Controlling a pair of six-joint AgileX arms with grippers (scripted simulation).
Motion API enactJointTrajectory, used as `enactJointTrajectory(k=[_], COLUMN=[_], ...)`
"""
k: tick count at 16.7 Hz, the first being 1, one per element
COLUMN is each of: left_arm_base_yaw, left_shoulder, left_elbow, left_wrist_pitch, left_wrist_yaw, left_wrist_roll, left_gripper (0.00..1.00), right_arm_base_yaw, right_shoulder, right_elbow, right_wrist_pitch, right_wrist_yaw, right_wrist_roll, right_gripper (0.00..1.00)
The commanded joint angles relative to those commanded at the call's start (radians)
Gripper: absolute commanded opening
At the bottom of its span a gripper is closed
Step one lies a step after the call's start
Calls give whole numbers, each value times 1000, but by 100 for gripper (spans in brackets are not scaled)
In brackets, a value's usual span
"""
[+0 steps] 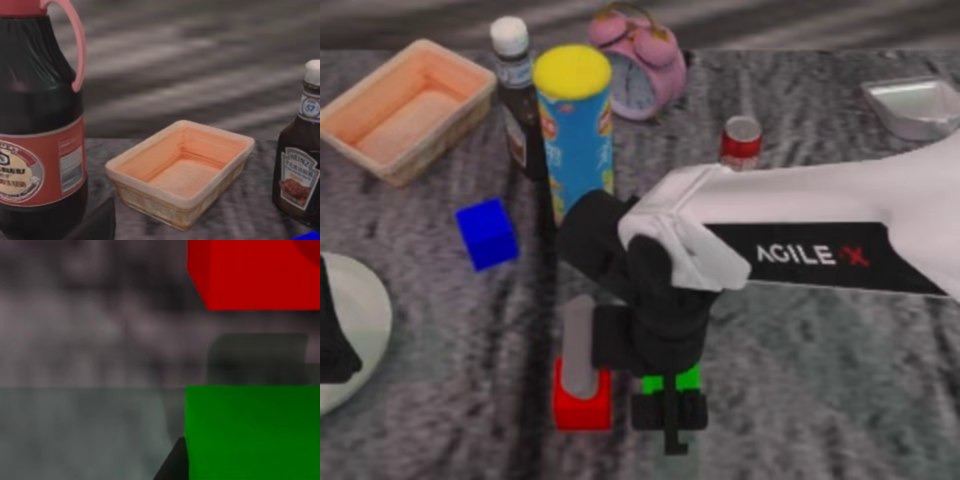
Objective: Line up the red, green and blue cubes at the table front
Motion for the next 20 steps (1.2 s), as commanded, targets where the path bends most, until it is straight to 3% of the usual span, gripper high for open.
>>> enactJointTrajectory(k=[4, 5, 14, 20], left_arm_base_yaw=[0, 0, 0, 0], left_shoulder=[0, 0, 0, 0], left_elbow=[0, 0, 0, 0], left_wrist_pitch=[0, 0, 0, 0], left_wrist_yaw=[0, 0, 0, 0], left_wrist_roll=[0, 0, 0, 0], left_gripper=[100, 100, 100, 100], right_arm_base_yaw=[0, 0, -1, 3], right_shoulder=[0, 0, -2, -63], right_elbow=[0, 0, 3, 117], right_wrist_pitch=[0, 0, -4, -188], right_wrist_yaw=[0, 0, 0, -1], right_wrist_roll=[0, 0, 0, 0], right_gripper=[98, 100, 100, 100])
